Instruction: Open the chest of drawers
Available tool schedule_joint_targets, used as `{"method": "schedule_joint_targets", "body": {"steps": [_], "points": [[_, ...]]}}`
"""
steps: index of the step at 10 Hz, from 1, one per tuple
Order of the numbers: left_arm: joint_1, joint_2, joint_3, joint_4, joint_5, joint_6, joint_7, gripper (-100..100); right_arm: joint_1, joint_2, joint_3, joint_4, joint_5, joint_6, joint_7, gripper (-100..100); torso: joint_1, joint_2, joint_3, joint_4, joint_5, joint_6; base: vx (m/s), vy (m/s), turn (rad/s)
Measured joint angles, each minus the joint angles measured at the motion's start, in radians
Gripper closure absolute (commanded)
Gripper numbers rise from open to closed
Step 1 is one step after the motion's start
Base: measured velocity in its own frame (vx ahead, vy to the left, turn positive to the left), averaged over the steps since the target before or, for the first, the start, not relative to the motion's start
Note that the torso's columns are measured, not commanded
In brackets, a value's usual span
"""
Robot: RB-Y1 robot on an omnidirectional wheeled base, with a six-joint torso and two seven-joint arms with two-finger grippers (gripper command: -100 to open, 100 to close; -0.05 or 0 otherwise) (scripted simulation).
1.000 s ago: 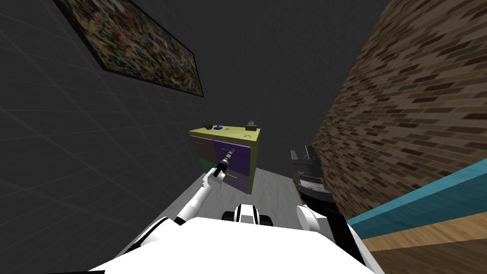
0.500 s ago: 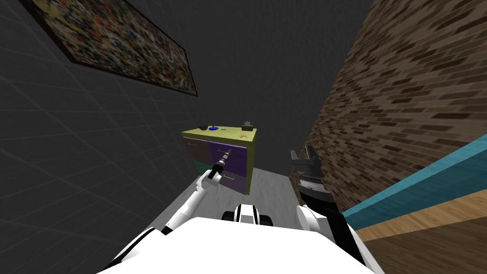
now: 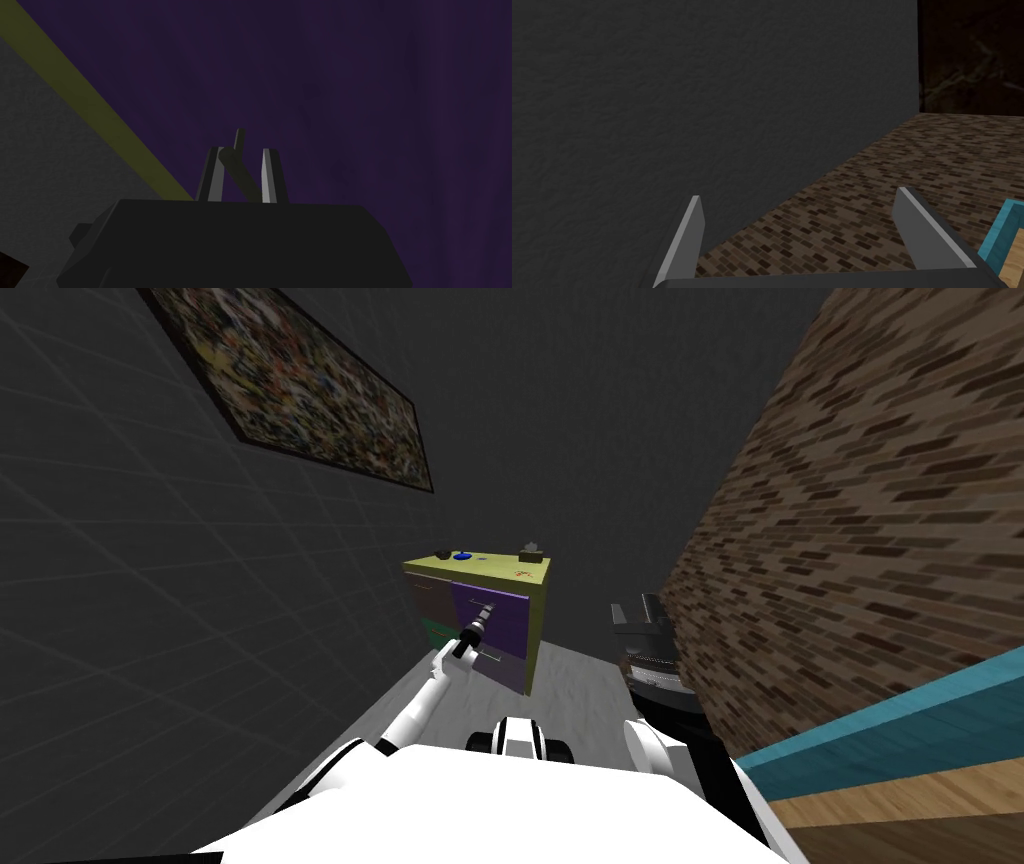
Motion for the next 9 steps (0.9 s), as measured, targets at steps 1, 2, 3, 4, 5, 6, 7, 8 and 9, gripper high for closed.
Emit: {"method": "schedule_joint_targets", "body": {"steps": [1,2,3,4,5,6,7,8,9], "points": [[-0.014,-0.010,0.000,0.021,-0.018,-0.008,0.011,100,0.000,0.000,0.000,0.000,0.000,0.000,0.000,0,0.000,-0.001,0.000,-0.001,0.000,0.000,-0.027,0.032,0.121],[-0.027,-0.024,-0.001,0.039,-0.046,-0.012,0.025,100,0.000,0.000,0.000,0.000,0.000,0.000,0.000,0,0.000,-0.001,-0.001,-0.001,0.000,0.000,-0.020,0.021,0.076],[-0.041,-0.034,-0.002,0.057,-0.060,-0.017,0.034,100,0.000,0.000,0.000,0.000,0.000,0.000,0.000,0,0.000,-0.002,-0.001,-0.002,0.000,0.000,-0.020,0.028,0.137],[-0.061,-0.054,0.000,0.085,-0.086,-0.027,0.044,100,0.000,0.000,0.000,0.000,0.000,0.000,0.000,0,0.000,-0.002,-0.001,-0.002,0.000,0.000,-0.045,0.039,0.192],[-0.092,-0.081,0.003,0.125,-0.118,-0.045,0.057,100,0.000,0.000,0.000,0.000,0.000,0.000,0.000,0,0.000,0.000,0.000,-0.001,0.000,0.001,-0.030,0.031,0.071],[-0.108,-0.090,0.004,0.150,-0.136,-0.056,0.068,100,0.000,0.000,0.000,0.000,0.000,0.000,0.000,0,-0.001,-0.001,0.000,-0.002,0.001,0.001,-0.026,0.034,0.147],[-0.122,-0.105,0.000,0.166,-0.163,-0.056,0.083,100,0.000,0.000,0.000,0.000,0.000,0.000,0.000,0,-0.001,-0.001,-0.001,-0.002,0.000,0.001,-0.021,0.024,0.064],[-0.134,-0.112,-0.001,0.184,-0.178,-0.059,0.093,100,0.000,0.000,0.000,0.000,0.000,0.000,0.000,0,-0.002,-0.002,-0.001,-0.003,0.000,0.002,-0.025,0.030,0.152],[-0.148,-0.125,-0.003,0.200,-0.202,-0.065,0.107,100,0.000,0.000,0.000,0.000,0.000,0.000,0.000,0,-0.001,-0.002,-0.001,-0.002,0.000,0.002,-0.021,0.025,0.066]]}}
